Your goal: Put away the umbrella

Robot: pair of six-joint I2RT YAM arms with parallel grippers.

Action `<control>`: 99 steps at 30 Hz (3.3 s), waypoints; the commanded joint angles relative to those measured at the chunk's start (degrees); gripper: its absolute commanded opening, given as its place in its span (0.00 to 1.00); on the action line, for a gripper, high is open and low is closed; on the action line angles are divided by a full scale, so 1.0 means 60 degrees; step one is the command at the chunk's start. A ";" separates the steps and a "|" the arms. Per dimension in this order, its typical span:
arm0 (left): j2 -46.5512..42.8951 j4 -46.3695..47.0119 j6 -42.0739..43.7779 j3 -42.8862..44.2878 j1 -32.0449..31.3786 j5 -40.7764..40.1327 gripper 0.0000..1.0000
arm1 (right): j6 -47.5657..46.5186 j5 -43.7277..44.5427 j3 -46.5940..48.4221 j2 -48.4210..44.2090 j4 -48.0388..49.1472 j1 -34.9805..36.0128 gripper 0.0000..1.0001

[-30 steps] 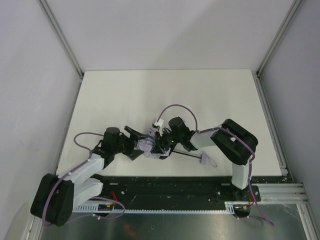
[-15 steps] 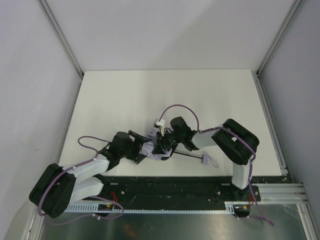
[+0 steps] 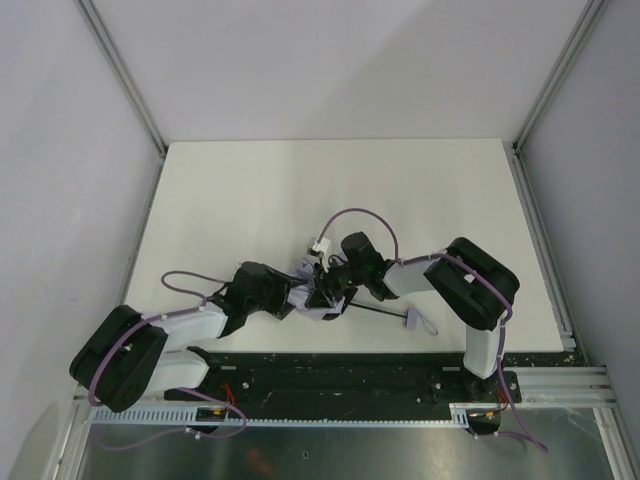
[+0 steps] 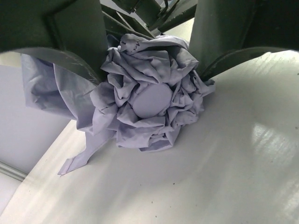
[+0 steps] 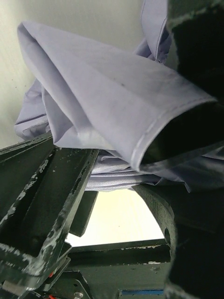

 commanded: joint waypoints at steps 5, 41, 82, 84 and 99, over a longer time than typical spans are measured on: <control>0.1771 -0.0285 0.1307 -0.0224 -0.0083 -0.1727 0.34 | -0.0830 -0.1993 0.0070 0.0208 -0.1848 0.0690 0.00; 0.2308 -0.1849 0.1002 0.0055 -0.0046 0.0427 0.00 | -0.2675 0.9083 0.0469 -0.3133 -0.4012 0.3282 0.89; -0.3416 -0.0673 0.3628 -0.0391 0.2681 0.2878 0.99 | 0.1807 -0.1428 0.0804 0.2577 -0.3707 -0.1249 0.00; -0.3091 -0.0552 0.3411 -0.0359 0.2494 0.2952 1.00 | 0.2115 -0.1800 0.0805 0.2795 -0.3530 -0.1495 0.00; 0.0732 0.0286 0.0646 0.0678 0.0650 0.2188 0.99 | 0.2851 -0.2519 0.0973 0.2782 -0.2992 -0.1826 0.00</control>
